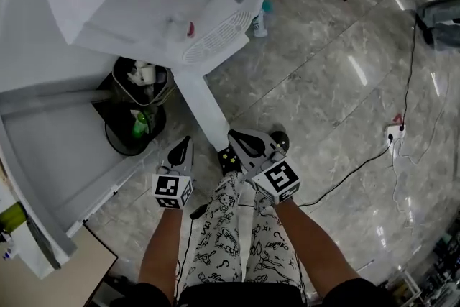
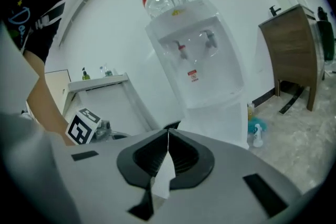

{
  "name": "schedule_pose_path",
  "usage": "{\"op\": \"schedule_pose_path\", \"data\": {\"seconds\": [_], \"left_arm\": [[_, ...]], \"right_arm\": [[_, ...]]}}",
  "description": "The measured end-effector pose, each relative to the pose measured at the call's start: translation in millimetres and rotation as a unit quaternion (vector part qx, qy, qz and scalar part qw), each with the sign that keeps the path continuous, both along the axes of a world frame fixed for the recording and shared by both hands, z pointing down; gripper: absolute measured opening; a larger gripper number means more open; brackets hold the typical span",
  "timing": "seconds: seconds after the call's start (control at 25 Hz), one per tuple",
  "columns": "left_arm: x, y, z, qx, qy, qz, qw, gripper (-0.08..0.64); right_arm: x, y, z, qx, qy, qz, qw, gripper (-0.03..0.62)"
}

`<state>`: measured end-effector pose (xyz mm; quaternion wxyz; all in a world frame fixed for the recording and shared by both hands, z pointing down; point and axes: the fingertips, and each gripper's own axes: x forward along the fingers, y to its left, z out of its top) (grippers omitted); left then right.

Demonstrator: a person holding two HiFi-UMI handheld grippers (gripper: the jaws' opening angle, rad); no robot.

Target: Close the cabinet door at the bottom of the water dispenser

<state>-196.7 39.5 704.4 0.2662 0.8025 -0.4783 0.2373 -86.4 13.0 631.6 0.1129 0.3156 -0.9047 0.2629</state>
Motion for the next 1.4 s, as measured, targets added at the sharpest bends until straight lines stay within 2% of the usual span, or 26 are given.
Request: {"op": "schedule_pose_path", "data": {"seconds": [0.16,0.32,0.48,0.64,0.8,0.88,1.08,1.28,1.4], "left_arm": [[-6,4,47,-0.028,-0.011,-0.008,0.9995,-0.002],[1,12,73,-0.052,0.002,-0.020,0.9985,-0.002],[20,2,76,-0.048,0.015,-0.014,0.9986,-0.002],[24,-16,74,-0.047,0.042,-0.077,0.9951,-0.004],[36,-39,72,-0.044,0.062,-0.100,0.9921,-0.005],[47,-49,70,-0.042,0.064,-0.089,0.9930,-0.005],[82,-77,68,-0.037,0.061,-0.030,0.9970,-0.004],[108,-108,68,-0.034,0.055,0.022,0.9976,-0.003],[120,-127,68,-0.026,0.039,0.052,0.9975,-0.003]], "right_arm": [[0,-12,33,-0.018,0.003,0.010,1.000,0.017],[-1,-21,52,0.005,0.065,0.008,0.998,0.017],[2,-33,57,-0.009,0.046,0.023,0.999,0.017],[12,-44,56,-0.004,0.052,0.017,0.998,0.017],[29,-59,58,-0.008,0.064,0.025,0.998,0.017],[37,-66,59,-0.013,0.065,0.032,0.997,0.017],[52,-85,55,-0.014,0.058,0.039,0.997,0.017],[53,-101,33,-0.007,0.009,0.016,1.000,0.017],[58,-110,26,-0.003,0.004,0.011,1.000,0.017]]}}
